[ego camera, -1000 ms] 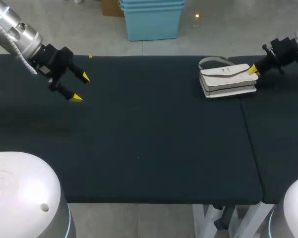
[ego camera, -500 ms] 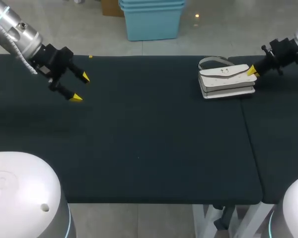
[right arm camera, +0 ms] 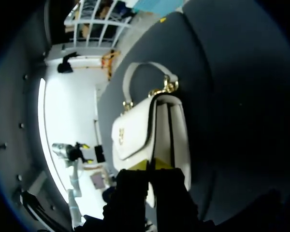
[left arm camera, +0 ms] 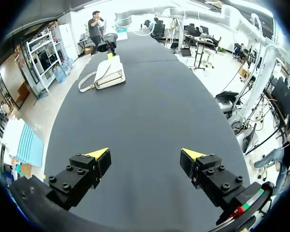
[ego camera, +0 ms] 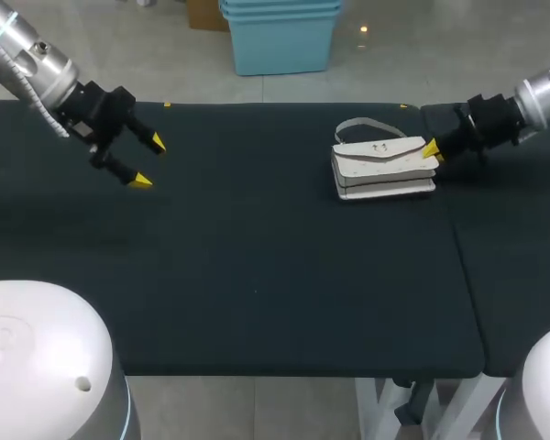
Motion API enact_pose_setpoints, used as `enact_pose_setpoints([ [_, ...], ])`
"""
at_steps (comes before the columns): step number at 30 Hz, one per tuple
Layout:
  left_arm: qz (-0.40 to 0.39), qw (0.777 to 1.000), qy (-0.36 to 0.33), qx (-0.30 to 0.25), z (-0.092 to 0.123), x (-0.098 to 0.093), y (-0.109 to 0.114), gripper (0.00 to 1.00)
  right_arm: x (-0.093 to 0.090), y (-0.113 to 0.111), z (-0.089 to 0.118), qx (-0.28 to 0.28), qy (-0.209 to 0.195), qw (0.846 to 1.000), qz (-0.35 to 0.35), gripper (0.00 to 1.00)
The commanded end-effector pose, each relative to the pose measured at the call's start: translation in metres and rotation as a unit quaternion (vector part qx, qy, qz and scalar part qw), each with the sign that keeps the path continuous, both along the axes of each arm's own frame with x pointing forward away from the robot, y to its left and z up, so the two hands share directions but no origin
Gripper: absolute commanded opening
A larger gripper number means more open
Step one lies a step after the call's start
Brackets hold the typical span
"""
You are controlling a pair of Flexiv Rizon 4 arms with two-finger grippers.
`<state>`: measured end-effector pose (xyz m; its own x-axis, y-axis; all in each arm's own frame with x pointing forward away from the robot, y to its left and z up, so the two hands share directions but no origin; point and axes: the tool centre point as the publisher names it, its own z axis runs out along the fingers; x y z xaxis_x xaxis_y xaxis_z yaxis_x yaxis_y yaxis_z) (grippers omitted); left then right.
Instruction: Pick up the bag, open it, inspect its contents, close it, and place it on the opposite side
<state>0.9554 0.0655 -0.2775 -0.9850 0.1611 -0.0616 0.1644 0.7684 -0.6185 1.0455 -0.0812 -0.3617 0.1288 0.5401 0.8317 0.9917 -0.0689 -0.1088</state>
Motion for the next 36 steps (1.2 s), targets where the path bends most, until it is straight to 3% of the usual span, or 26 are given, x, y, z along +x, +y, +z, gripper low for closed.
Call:
enact_pose_setpoints([
  [1,0.0,1.0,-0.001,-0.002,-0.001,0.0,0.0,1.0,-0.062,0.024,0.001,-0.012,-0.094,0.984,-0.152,0.0],
  [9,0.0,1.0,-0.001,-0.002,-0.001,0.0,0.0,1.0,-0.089,0.074,-0.003,-0.021,-0.112,0.976,-0.186,0.0],
  [16,0.0,1.0,-0.001,-0.002,-0.001,0.0,0.0,1.0,-0.096,0.106,-0.006,-0.01,-0.119,0.969,-0.215,0.0],
  [24,0.0,1.0,-0.001,-0.002,-0.001,0.0,0.0,1.0,-0.09,0.133,-0.004,-0.003,-0.128,0.964,-0.235,0.0],
  [36,0.0,1.0,-0.001,-0.002,-0.001,0.0,0.0,1.0,-0.083,0.184,-0.011,0.023,-0.109,0.981,-0.161,0.0],
])
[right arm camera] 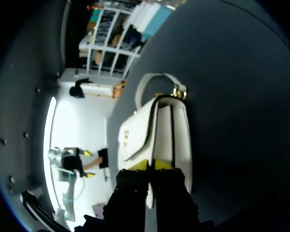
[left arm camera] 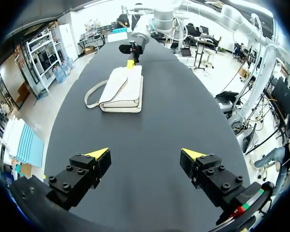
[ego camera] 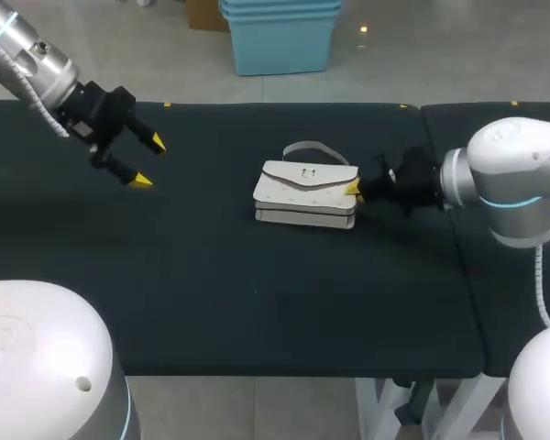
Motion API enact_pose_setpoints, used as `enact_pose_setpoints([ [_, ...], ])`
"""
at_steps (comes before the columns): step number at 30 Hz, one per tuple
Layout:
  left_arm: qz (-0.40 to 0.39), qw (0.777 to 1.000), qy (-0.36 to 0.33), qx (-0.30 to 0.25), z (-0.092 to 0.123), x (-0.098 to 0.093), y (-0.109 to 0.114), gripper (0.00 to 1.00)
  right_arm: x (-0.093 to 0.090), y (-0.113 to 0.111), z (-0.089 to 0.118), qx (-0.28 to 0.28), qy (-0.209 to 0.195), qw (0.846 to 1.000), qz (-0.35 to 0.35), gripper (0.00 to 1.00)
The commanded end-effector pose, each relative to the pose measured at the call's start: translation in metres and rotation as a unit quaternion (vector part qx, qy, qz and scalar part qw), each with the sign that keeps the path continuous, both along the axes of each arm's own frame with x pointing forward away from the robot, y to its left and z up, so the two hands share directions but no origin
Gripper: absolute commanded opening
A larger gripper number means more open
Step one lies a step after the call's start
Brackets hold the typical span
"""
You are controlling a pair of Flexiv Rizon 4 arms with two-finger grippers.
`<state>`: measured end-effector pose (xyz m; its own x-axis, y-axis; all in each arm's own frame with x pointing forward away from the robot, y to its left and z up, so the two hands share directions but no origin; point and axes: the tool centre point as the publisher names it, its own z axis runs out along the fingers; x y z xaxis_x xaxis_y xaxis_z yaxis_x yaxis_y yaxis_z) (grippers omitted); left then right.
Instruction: Pick up the bag, open it, inspect its contents, close it, and place it on the opposite side
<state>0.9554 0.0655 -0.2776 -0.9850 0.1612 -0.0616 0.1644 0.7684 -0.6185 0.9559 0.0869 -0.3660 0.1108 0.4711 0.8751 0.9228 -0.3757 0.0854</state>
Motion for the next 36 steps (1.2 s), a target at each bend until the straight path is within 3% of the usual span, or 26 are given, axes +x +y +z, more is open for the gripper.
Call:
enact_pose_setpoints([
  [1,0.0,1.0,-0.001,-0.002,-0.001,0.0,0.0,1.0,0.008,0.02,-0.008,0.008,-0.003,1.0,0.008,0.0],
  [10,0.0,1.0,-0.001,-0.002,-0.001,0.0,0.0,1.0,0.002,0.039,-0.011,0.028,0.014,0.998,0.057,0.0],
  [32,0.0,1.0,-0.001,-0.002,-0.001,0.0,0.0,1.0,-0.031,0.063,-0.01,0.028,0.007,0.997,0.077,0.0],
  [33,0.0,1.0,-0.001,-0.002,-0.001,0.0,0.0,1.0,-0.031,0.063,-0.009,0.03,0.007,0.997,0.076,0.26],
  [34,0.0,1.0,-0.001,-0.002,-0.001,0.0,0.0,1.0,-0.032,0.063,-0.009,0.031,0.007,0.997,0.076,0.7],
  [35,0.0,1.0,-0.001,-0.002,-0.001,0.0,0.0,1.0,-0.032,0.061,-0.008,0.033,0.007,0.997,0.076,1.0],
  [36,0.0,1.0,-0.001,-0.002,-0.001,0.0,0.0,1.0,-0.032,0.06,-0.008,0.035,0.008,0.996,0.076,1.0],
])
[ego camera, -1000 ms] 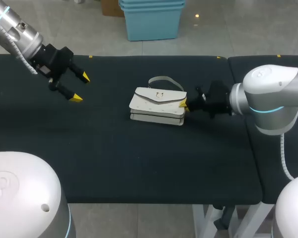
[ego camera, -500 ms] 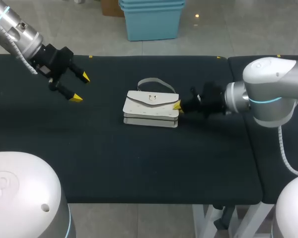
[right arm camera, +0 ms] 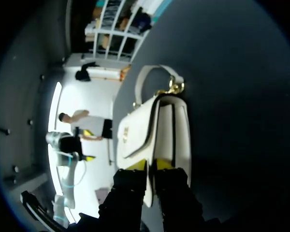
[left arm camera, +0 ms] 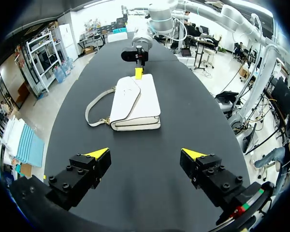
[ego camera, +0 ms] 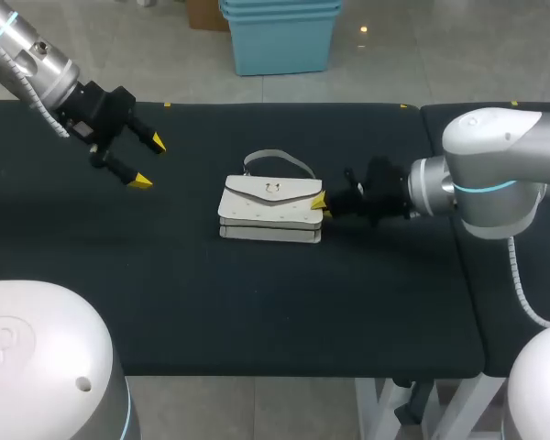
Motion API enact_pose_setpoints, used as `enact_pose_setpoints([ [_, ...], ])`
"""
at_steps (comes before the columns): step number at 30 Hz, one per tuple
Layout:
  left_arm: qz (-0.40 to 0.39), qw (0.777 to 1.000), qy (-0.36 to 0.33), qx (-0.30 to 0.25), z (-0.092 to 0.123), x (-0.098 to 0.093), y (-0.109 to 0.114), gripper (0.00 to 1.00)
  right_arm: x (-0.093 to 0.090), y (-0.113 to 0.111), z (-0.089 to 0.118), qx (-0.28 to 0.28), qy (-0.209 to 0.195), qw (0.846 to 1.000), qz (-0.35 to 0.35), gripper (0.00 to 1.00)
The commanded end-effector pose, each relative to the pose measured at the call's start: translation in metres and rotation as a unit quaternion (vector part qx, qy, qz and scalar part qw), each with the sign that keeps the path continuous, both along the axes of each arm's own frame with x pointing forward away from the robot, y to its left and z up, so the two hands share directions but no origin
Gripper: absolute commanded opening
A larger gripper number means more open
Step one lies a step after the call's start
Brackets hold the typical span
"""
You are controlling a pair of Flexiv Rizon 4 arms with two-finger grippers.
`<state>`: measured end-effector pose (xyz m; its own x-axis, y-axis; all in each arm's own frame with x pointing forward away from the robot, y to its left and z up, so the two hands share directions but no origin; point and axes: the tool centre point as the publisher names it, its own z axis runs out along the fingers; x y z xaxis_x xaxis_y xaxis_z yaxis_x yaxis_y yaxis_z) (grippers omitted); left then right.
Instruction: Pick up the bag, open it, inspect its contents, close it, and place it on the opposite side
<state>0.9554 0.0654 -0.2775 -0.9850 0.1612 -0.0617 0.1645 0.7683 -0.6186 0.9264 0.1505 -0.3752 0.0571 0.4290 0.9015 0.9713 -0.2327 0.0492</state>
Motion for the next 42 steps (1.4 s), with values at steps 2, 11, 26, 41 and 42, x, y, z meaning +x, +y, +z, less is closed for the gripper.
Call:
enact_pose_setpoints([
  [2,0.0,1.0,-0.001,-0.002,-0.001,0.0,0.0,1.0,-0.002,-0.01,0.005,0.003,-0.002,1.0,-0.003,1.0],
  [11,0.0,1.0,-0.001,-0.002,-0.001,0.0,0.0,1.0,0.0,-0.046,0.042,-0.045,-0.029,0.998,0.045,1.0],
  [26,0.0,1.0,-0.001,-0.002,-0.001,0.0,0.0,1.0,0.006,-0.048,0.085,-0.315,-0.085,0.924,0.198,1.0],
  [41,0.0,1.0,-0.001,-0.002,-0.001,0.0,0.0,1.0,0.016,-0.05,0.088,-0.506,-0.058,0.82,0.263,1.0],
  [42,0.0,1.0,-0.001,-0.002,-0.001,0.0,0.0,1.0,0.016,-0.051,0.088,-0.513,-0.058,0.813,0.268,1.0],
])
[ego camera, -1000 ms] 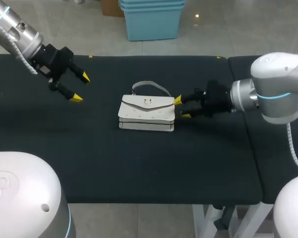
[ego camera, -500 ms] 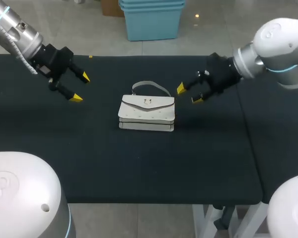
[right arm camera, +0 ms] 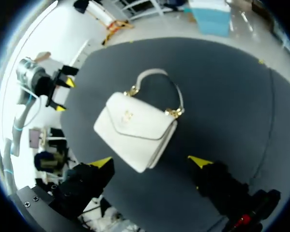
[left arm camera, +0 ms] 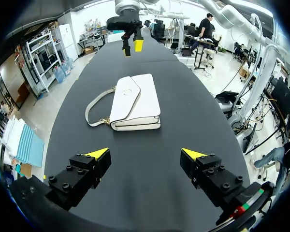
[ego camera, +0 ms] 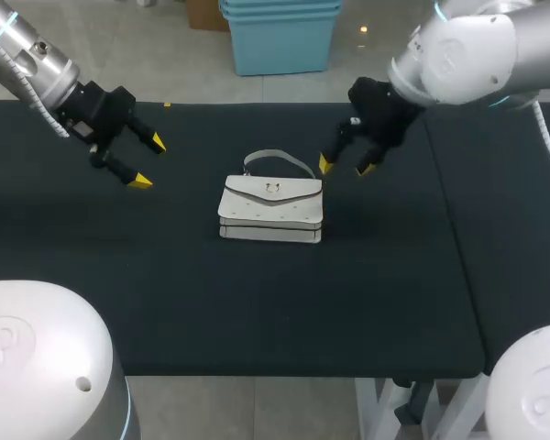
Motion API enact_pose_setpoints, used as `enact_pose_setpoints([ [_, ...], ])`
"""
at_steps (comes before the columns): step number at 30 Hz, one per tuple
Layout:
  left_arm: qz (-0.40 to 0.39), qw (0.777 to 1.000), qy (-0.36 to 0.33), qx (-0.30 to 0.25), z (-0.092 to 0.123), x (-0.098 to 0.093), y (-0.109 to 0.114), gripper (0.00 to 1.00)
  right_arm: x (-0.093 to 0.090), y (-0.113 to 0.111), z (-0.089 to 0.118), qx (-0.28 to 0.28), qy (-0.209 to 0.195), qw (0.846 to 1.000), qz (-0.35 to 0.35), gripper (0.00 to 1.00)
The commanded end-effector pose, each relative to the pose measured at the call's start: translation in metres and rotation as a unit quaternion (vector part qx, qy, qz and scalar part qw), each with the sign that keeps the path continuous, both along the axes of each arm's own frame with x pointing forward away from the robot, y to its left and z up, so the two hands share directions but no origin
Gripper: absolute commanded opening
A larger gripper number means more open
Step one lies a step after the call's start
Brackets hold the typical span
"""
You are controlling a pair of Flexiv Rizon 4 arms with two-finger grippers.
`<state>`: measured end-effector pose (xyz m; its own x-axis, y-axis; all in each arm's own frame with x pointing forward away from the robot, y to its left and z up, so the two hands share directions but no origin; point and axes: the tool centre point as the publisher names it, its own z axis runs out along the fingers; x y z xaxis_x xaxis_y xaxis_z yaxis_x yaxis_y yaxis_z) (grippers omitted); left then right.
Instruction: Pick up the bag, open it, inspect its contents, close it, and place it on the opposite side
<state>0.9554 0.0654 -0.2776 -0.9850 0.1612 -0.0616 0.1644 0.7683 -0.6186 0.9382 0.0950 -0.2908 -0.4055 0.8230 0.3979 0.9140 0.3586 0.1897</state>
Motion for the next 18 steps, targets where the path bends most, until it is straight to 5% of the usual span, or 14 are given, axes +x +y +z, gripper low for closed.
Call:
enact_pose_setpoints([
  [1,0.0,1.0,-0.001,-0.002,-0.001,0.0,0.0,1.0,0.004,0.003,0.004,-0.216,-0.014,0.976,0.029,1.0],
  [12,-0.012,1.0,-0.004,0.0,0.0,0.001,-0.005,1.0,-0.003,-0.005,0.002,-0.335,-0.091,0.934,0.08,1.0],
  [18,-0.028,0.999,-0.025,0.003,0.002,0.009,-0.018,1.0,-0.009,-0.007,0.001,-0.352,-0.142,0.921,0.095,1.0],
])
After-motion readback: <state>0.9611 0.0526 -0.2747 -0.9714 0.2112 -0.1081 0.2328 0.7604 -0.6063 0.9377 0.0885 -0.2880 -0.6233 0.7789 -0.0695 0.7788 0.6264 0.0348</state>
